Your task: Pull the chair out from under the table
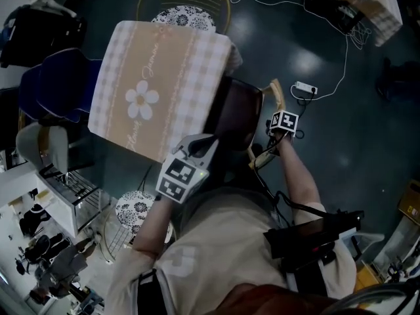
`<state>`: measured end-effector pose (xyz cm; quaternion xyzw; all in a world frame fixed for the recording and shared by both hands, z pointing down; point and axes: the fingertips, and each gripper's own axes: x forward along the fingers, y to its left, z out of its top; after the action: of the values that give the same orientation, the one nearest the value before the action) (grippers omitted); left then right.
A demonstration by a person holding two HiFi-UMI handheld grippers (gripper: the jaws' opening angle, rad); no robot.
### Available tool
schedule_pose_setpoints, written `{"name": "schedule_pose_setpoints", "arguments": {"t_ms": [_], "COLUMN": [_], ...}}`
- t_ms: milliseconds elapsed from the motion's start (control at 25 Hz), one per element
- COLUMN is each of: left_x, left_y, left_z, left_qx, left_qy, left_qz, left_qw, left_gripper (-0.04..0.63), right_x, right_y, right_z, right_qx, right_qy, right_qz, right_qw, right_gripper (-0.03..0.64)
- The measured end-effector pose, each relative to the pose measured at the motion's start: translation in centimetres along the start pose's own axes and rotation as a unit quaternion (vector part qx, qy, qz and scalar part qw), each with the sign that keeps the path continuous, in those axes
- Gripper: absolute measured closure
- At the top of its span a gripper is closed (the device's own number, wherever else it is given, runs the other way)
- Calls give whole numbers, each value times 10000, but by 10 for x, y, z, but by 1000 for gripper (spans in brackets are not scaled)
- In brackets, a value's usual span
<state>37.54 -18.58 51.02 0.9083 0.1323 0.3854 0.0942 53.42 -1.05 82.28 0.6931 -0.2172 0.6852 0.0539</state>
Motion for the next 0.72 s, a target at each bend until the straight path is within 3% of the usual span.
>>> {"name": "schedule_pose_setpoints", "arguments": {"t_ms": [720], "left_x": [-10], "left_y": [-7], "left_z": [7], "left_qx": [96], "left_qy": [-138], "left_qz": [67], "left_qw": [9998], "left_gripper": [588], "right_x": [-1], "right_y": [-1], "right_z": [2], "right_qx": [8], "right_qy": [-31], "right_qz": [6], "right_qw": [10000], "right_gripper": [472]}}
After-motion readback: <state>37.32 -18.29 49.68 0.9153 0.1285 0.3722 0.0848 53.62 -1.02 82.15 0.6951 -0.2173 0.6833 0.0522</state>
